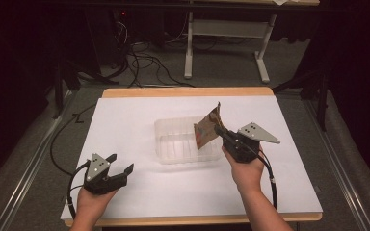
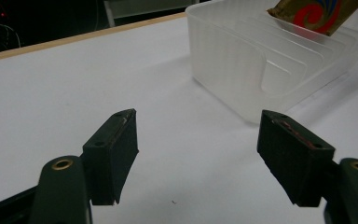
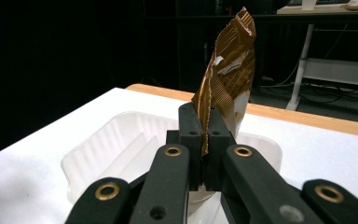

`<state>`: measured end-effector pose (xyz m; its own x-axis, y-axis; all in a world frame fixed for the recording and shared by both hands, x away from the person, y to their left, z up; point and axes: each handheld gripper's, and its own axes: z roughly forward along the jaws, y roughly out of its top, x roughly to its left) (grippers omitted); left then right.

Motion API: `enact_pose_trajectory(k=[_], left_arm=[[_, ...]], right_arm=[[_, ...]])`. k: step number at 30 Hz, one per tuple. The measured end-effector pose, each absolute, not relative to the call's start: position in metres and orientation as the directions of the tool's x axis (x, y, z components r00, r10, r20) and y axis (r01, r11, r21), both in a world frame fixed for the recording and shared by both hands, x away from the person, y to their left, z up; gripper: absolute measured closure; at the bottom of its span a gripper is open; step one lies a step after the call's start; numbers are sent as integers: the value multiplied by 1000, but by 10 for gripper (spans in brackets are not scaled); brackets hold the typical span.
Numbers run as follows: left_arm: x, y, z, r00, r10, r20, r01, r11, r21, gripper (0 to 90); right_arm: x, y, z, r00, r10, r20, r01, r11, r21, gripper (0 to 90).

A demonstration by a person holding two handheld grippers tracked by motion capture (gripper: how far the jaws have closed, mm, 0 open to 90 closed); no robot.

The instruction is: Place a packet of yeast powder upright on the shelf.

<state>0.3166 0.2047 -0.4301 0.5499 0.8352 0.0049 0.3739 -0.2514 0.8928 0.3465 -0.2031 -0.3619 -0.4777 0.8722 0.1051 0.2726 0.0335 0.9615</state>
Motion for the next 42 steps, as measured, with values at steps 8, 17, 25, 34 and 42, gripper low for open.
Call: enact_pose_trajectory(k=[8, 17, 25, 34, 42], left_arm=[[317, 204, -430, 555, 832, 9, 374, -259, 890, 295], [318, 203, -431, 558, 830, 11, 374, -263, 889, 295], [317, 203, -431, 558, 830, 14, 373, -265, 889, 295], [317, 205, -430, 557, 830, 7, 371, -256, 892, 295], [317, 205, -430, 559, 829, 6, 371, -256, 893, 295]], right_arm=[[350, -197, -366, -487, 868, 99, 287, 53, 956, 900], [336, -196, -361, -507, 858, 84, 278, 71, 958, 899], [345, -194, -362, -498, 862, 94, 295, 67, 953, 897], [370, -178, -369, -497, 865, 71, 332, 114, 936, 892], [379, -170, -375, -493, 868, 64, 352, 131, 927, 885]])
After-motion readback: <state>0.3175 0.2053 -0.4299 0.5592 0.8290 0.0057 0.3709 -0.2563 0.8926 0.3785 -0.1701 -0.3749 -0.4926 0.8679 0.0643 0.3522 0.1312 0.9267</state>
